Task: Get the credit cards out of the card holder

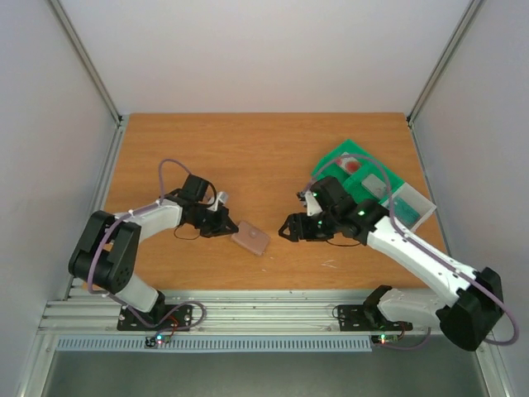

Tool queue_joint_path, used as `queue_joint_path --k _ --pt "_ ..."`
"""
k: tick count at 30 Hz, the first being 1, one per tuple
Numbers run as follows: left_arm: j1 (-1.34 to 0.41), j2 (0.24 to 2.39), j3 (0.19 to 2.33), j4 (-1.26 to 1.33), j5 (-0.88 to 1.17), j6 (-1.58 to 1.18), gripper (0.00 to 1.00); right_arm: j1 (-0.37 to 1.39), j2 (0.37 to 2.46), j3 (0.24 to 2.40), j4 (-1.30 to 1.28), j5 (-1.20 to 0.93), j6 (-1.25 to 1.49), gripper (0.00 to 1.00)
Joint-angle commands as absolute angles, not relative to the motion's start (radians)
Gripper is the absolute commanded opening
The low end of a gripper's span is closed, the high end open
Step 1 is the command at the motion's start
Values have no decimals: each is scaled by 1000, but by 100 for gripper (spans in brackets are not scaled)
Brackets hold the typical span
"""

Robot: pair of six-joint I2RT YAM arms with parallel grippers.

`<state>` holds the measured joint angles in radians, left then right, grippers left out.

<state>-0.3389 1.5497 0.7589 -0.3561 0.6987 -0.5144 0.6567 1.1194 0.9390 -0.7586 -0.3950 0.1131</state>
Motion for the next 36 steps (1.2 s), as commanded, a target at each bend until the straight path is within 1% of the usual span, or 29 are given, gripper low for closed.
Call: queue_joint_path --k 1,2,4,8,9,11,17,25,31,36 --pt "-377 1575 781 -350 759 -474 1 732 1211 945 -702 -343 84 67" --pt "-380 1579 785 -356 753 -473 2 757 1234 950 -696 -323 79 67" --pt "-380 1581 791 -366 732 -477 9 797 1278 958 -673 -282 61 66" --pt "-381 1539 781 -358 668 -536 29 847 1392 981 -620 -192 17 66" --pt "-380 1524 775 -350 650 -547 32 854 1420 987 -611 -166 16 66" --pt "-380 1504 761 -337 624 -569 34 863 1468 992 -582 -122 -29 65" --pt "-381 1488 707 -281 632 -629 33 886 1570 1026 -512 -88 -84 65" --pt "-380 1498 659 -269 638 -646 26 899 1682 1088 -477 -92 -137 66" --pt "-381 1512 634 -244 649 -643 22 910 1736 1113 -460 -85 -174 68" --pt "-380 1529 641 -242 651 -637 18 936 1786 1143 -484 -36 -212 70"
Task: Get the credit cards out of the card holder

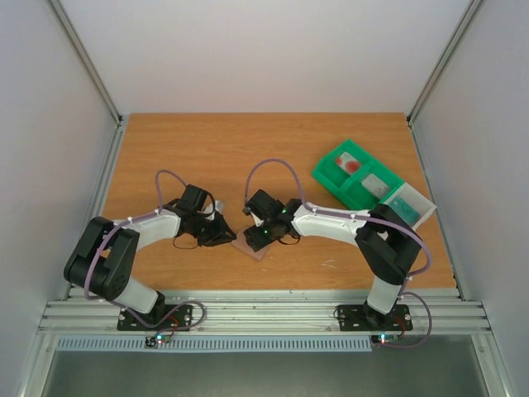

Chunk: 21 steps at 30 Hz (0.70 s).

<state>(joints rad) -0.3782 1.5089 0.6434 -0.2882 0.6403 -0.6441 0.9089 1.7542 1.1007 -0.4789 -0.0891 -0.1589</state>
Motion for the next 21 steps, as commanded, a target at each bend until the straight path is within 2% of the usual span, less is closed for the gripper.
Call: queue_joint_path --k 1,7,11,21 --pt "-380 1533 643 -244 650 -635 18 939 1793 1148 -489 -22 -217 70" --pt "-380 1559 641 -227 655 -637 17 954 1825 1146 -474 79 -232 68" --pt "-380 1560 641 -228 654 -639 18 958 1847 1147 -467 112 -245 63" --pt "-380 1586 648 -240 632 -623 18 968 1858 1125 -439 174 -245 37"
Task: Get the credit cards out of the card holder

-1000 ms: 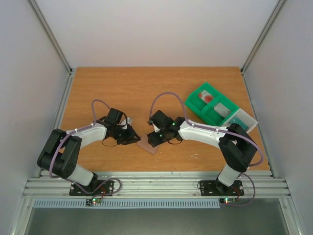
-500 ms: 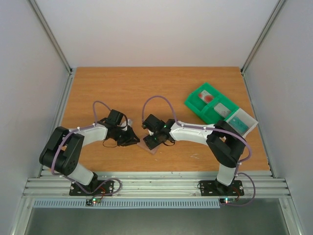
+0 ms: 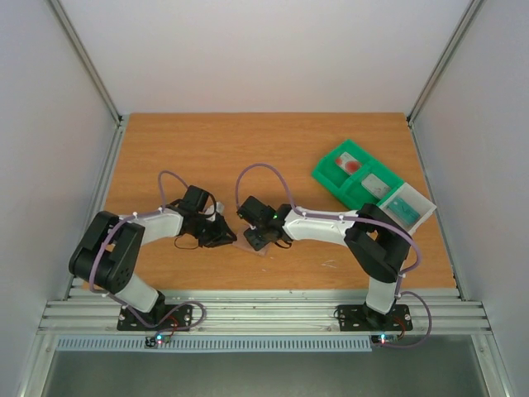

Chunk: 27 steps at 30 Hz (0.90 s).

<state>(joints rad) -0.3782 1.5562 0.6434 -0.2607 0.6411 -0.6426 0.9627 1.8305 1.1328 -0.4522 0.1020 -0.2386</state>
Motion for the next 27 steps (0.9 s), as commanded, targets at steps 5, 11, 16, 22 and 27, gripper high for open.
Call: queue_joint_path --k 5,11,16,22,27 --pt "-381 1595 645 -231 632 -624 18 968 1860 1121 -434 194 -246 22" --pt "-380 1597 645 -235 628 -616 18 969 1833 1106 -414 205 -234 13" --pt "-380 1588 644 -239 629 -616 18 969 1810 1090 -400 223 -218 1" --pt "-380 1532 641 -264 613 -630 19 969 1782 1074 -401 200 -183 1" --pt "-380 1453 639 -287 583 -648 27 969 1778 1083 -463 149 -81 1"
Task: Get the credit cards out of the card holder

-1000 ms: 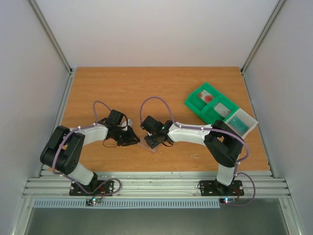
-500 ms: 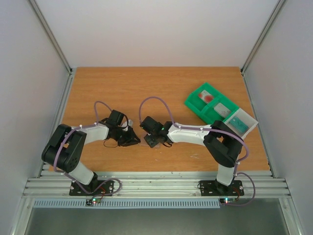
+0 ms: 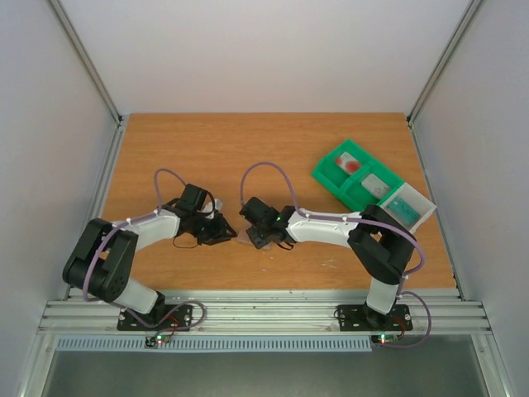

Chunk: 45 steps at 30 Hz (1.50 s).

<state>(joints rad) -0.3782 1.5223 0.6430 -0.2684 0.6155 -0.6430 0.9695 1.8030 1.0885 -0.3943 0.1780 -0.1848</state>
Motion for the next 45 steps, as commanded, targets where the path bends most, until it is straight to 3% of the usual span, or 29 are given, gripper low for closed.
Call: queue_joint_path --k 1,11,22,28,45 --pt "-380 1439 641 -296 575 -648 28 968 1779 1091 -494 150 -37 1" --pt "-400 1306 603 -266 610 -702 30 968 1710 1069 -523 11 249 1" --pt "-457 1380 557 -145 615 -764 28 951 1697 1004 -352 -214 447 1" --pt "-457 1467 554 -113 608 -763 23 948 1661 966 -309 -256 469 1" --pt "-457 1580 587 -138 570 -706 23 894 1560 902 -350 -311 391 1"
